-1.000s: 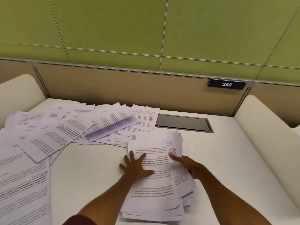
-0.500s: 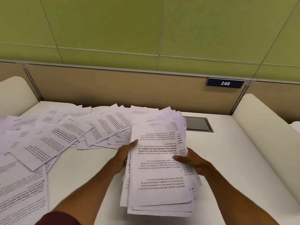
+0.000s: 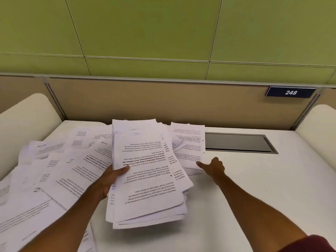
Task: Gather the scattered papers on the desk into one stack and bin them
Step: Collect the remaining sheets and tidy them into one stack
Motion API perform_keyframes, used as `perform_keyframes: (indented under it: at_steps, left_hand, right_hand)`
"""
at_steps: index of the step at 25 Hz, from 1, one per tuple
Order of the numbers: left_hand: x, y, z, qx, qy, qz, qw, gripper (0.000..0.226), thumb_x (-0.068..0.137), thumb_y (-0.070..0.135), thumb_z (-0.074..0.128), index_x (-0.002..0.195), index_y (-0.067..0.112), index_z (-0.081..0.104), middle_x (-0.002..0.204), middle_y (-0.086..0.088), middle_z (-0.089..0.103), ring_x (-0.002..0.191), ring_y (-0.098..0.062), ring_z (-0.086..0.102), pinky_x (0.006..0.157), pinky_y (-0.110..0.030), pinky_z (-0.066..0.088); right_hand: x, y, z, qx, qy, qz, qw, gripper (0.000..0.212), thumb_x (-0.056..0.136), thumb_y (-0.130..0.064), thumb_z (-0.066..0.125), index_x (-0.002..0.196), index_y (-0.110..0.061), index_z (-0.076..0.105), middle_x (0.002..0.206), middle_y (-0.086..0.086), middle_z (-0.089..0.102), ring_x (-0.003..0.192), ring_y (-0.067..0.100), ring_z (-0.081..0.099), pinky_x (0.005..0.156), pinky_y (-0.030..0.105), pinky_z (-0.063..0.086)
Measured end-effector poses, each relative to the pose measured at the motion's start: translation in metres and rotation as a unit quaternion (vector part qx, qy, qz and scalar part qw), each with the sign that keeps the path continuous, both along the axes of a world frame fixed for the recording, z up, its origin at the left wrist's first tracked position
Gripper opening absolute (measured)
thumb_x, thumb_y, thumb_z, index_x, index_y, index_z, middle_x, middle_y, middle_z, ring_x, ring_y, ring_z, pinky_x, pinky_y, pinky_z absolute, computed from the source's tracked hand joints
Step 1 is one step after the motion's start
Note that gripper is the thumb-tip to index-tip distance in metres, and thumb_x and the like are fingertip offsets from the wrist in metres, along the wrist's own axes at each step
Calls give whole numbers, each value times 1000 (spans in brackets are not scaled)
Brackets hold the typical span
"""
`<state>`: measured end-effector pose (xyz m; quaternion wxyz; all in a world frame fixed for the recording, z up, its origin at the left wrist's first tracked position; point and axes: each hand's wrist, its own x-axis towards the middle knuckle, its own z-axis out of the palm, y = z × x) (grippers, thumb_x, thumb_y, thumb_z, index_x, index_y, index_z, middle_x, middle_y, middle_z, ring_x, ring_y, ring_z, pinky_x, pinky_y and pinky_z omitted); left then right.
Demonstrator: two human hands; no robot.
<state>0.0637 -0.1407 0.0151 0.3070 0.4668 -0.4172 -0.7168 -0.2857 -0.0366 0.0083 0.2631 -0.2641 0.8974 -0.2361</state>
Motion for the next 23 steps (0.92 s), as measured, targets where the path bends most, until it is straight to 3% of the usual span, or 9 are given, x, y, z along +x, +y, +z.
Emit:
perform_keyframes:
  at_steps: [3, 7, 10, 13, 15, 17, 20, 23]
  left_hand:
    - [26, -19, -6, -6, -7, 12, 1000, 36, 89, -1, 58, 124, 2, 57, 118, -21, 64, 77, -26, 74, 63, -40, 61]
    - [34, -25, -33, 47, -26, 12, 999, 47, 88, 9, 62, 133, 1, 51, 124, -21, 63, 97, -31, 67, 81, -45, 58]
    - [45, -42, -33, 130, 33, 10, 991, 56, 88, 49, 54, 127, 10, 59, 122, -17, 66, 110, -32, 63, 95, -47, 49]
    - [61, -64, -31, 200, 96, 22, 975, 86, 75, 81, 38, 117, 9, 61, 99, -16, 74, 94, -32, 69, 79, -42, 55]
    - [65, -69, -34, 214, 116, 15, 970, 90, 73, 84, 35, 116, 10, 60, 90, -15, 75, 83, -32, 73, 69, -41, 58]
    - [65, -70, -36, 215, 117, 7, 970, 88, 73, 84, 36, 118, 11, 59, 97, -15, 75, 87, -34, 73, 69, -44, 58]
    - [70, -72, -40, 221, 129, -4, 967, 87, 72, 83, 38, 124, 15, 57, 99, -13, 74, 93, -34, 71, 74, -45, 57]
    - [73, -72, -42, 228, 132, 1, 965, 84, 73, 79, 44, 131, 19, 54, 117, -13, 68, 106, -34, 64, 82, -49, 53]
  right_hand:
    - [29, -25, -2, 57, 35, -24, 997, 103, 70, -67, 70, 140, -2, 33, 143, 19, 39, 135, 35, 36, 106, 48, 36]
    - [70, -54, -10, 108, 72, -60, 990, 118, 60, -61, 81, 144, 0, 26, 145, 18, 33, 136, 34, 31, 109, 50, 31]
    - [75, -73, -8, 128, 50, -63, 988, 105, 64, -49, 85, 141, -3, 31, 144, 16, 36, 135, 32, 34, 109, 48, 33]
    - [73, -89, -9, 117, 9, -49, 992, 94, 67, -34, 87, 139, -3, 35, 141, 16, 44, 133, 33, 41, 110, 45, 37]
    - [76, -96, -12, 83, -20, -52, 995, 87, 69, -27, 86, 137, -4, 37, 138, 16, 48, 130, 33, 44, 108, 45, 40]
    - [77, -100, -14, -14, -98, -111, 989, 83, 68, -24, 86, 134, -7, 37, 134, 18, 51, 122, 36, 51, 100, 48, 48]
    - [72, -102, -9, -150, -227, -228, 935, 85, 68, -30, 84, 133, -13, 33, 128, 17, 54, 109, 37, 58, 89, 51, 55]
    - [69, -98, -4, -145, -310, -242, 908, 78, 65, -28, 85, 130, -12, 43, 118, 13, 60, 89, 29, 61, 63, 35, 54]
